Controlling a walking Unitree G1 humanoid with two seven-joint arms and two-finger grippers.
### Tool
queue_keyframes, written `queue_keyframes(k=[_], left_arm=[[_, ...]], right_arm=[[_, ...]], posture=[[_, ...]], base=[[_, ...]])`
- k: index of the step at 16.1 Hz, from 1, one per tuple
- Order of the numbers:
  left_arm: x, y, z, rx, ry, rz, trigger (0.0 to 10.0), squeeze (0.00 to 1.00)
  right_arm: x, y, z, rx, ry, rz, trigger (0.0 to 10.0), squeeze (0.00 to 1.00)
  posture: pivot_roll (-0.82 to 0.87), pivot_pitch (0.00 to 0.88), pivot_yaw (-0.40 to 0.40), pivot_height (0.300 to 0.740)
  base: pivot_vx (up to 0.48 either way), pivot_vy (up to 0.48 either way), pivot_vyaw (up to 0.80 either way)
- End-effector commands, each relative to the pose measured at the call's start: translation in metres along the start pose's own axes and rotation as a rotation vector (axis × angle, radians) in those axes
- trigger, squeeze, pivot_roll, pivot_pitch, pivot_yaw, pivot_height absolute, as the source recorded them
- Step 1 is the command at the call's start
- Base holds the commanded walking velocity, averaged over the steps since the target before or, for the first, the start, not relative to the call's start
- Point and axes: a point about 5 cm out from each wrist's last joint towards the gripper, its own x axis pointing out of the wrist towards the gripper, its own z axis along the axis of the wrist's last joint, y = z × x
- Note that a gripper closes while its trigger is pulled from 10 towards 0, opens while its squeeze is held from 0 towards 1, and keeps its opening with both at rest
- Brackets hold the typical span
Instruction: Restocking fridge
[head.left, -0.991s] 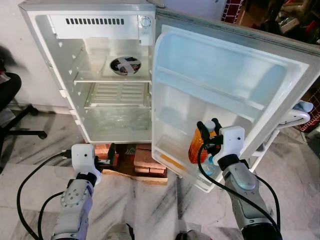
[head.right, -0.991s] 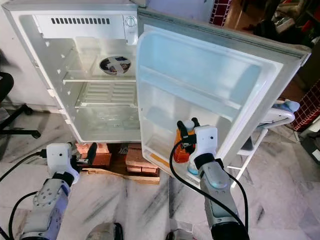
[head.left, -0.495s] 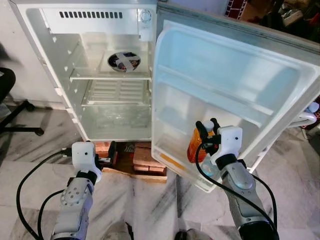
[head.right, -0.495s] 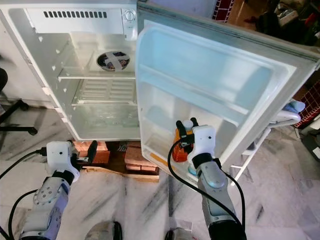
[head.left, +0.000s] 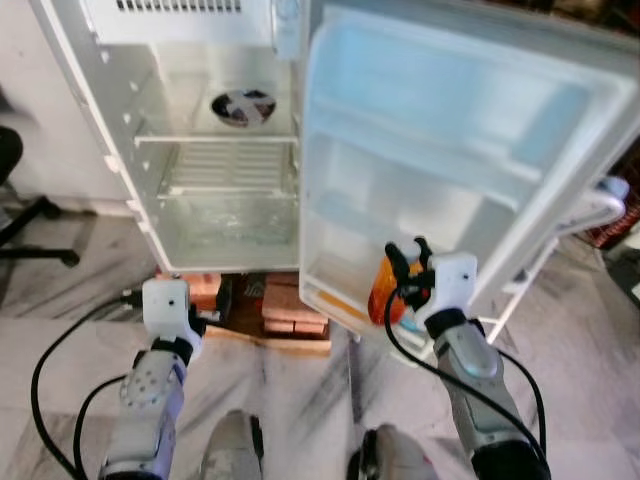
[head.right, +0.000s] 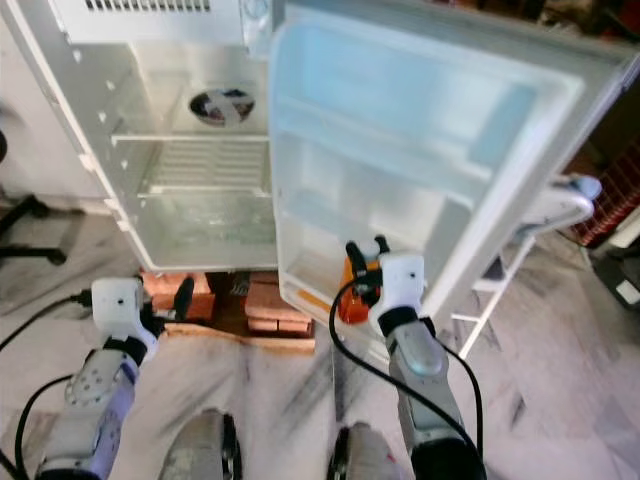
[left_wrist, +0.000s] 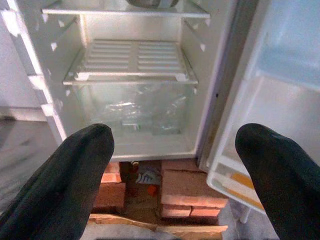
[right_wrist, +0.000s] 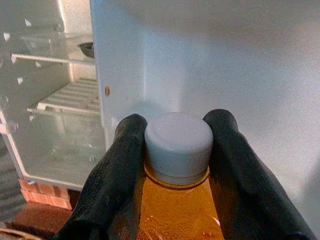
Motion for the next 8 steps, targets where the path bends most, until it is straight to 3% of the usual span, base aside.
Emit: queue_keyframes(k=[1, 8], left_arm=[[0.0005, -0.0009, 0.0003, 0.010, 0.004, -0.004, 10.0, 0.00], [0.0017, 0.0023, 0.0034, 0.011, -0.011, -0.009, 10.0, 0.00]], right_arm=[[0.0015, -0.0030, 0.0038, -0.011, -0.023, -0.006, 10.0, 0.00], [0.0006, -0.0021, 0.0015, -0.028, -0.021, 0.001, 10.0, 0.00]], posture=[[0.09, 0.075, -0.043, 0.650], [0.09, 0.079, -0.052, 0.650]], base=[[0.000, 0.000, 0.00], [0.000, 0.000, 0.00]])
